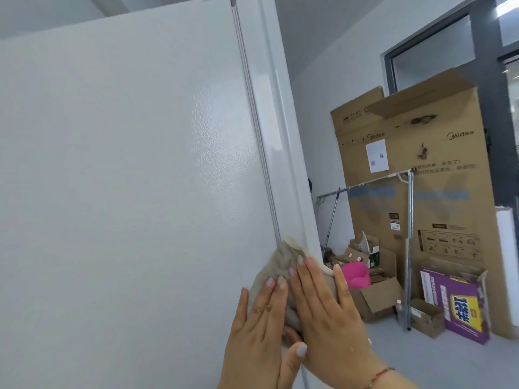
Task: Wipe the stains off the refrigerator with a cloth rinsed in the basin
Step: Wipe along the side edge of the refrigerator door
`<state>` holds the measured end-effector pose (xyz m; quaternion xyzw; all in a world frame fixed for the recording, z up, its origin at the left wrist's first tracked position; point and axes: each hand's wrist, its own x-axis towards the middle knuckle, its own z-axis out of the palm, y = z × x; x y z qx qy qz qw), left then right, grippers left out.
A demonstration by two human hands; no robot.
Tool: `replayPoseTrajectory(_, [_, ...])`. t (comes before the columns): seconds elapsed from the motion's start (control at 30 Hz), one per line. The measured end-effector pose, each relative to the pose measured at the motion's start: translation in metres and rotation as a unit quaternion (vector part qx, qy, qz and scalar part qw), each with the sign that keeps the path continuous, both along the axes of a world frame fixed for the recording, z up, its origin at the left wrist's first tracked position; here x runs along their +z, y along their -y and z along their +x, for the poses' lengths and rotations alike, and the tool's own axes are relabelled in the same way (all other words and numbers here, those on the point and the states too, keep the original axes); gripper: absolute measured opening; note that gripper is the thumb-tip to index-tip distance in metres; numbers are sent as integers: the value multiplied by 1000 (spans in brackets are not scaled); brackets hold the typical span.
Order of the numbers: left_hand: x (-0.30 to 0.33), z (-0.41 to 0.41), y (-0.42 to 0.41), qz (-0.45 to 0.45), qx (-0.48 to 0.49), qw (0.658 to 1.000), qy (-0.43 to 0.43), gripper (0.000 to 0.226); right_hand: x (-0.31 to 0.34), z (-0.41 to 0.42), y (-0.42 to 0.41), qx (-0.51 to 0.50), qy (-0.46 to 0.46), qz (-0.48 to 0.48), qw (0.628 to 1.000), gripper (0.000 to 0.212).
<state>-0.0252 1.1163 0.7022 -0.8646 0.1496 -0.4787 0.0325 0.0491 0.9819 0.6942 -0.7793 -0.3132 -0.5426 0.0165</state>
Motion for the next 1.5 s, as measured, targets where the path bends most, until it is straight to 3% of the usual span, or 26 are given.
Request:
replayPoseTrajectory(0.33, [-82,-9,6,-6,19,999,-48,68,-92,-6,7,-26,-7,-39,999,76])
replayPoseTrajectory(0.57, [-120,-21,0,17,27,992,-123,66,-132,-20,15,-4,-84,-51,995,71])
replayPoseTrajectory(0.73, [-92,-27,5,19,26,991,-126,66,-101,-19,20,7,-86,-69,994,72])
replayPoseTrajectory(0.93, [-7,-14,13,-27,43,997,-64,71,0,-6,16,-25,-11,-39,999,75])
replayPoseTrajectory(1.03, [2,-12,13,-39,39,997,-60,72,17,-3,18,-13,-4,-49,999,76])
replayPoseTrajectory(1.5, [-117,-25,22,-63,29,986,-153,67,-115,-10,18,13,-25,-46,999,76])
